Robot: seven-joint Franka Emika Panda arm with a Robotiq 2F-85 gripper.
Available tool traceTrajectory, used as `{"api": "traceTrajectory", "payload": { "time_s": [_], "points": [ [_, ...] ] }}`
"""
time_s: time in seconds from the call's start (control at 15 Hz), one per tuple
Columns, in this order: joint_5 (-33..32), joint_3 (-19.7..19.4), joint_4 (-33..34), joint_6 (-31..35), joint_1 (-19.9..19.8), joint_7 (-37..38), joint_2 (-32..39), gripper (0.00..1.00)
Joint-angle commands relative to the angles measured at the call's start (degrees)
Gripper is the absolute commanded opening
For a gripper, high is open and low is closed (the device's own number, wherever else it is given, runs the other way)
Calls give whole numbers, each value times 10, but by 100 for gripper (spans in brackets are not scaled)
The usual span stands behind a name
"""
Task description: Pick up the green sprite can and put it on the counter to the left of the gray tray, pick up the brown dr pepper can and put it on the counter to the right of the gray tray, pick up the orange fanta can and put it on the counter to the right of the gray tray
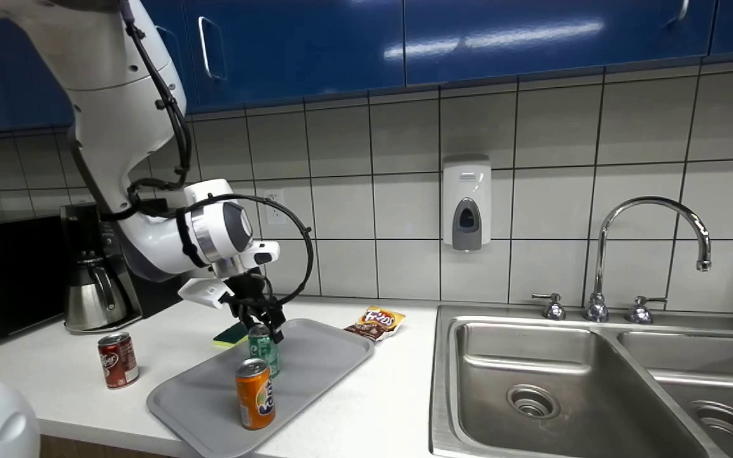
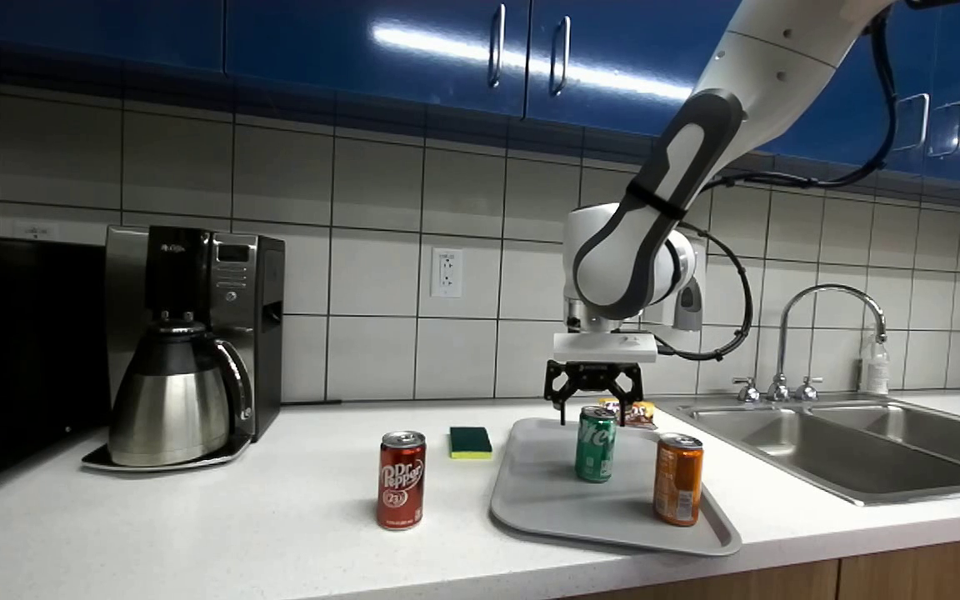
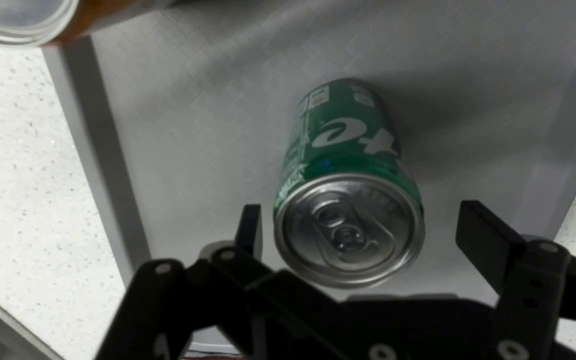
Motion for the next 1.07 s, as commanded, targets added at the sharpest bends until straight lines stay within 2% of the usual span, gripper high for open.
{"api": "traceTrajectory", "payload": {
  "time_s": [0.0,0.4,0.47,0.8,1.0],
  "points": [
    [20,-5,8,-2,5,-29,7,100],
    [26,-11,8,-5,6,-28,12,100],
    [27,-10,6,-3,6,-30,10,80],
    [27,-14,7,-8,8,-25,12,40],
    [24,-17,4,-9,11,-19,9,38]
  ]
}}
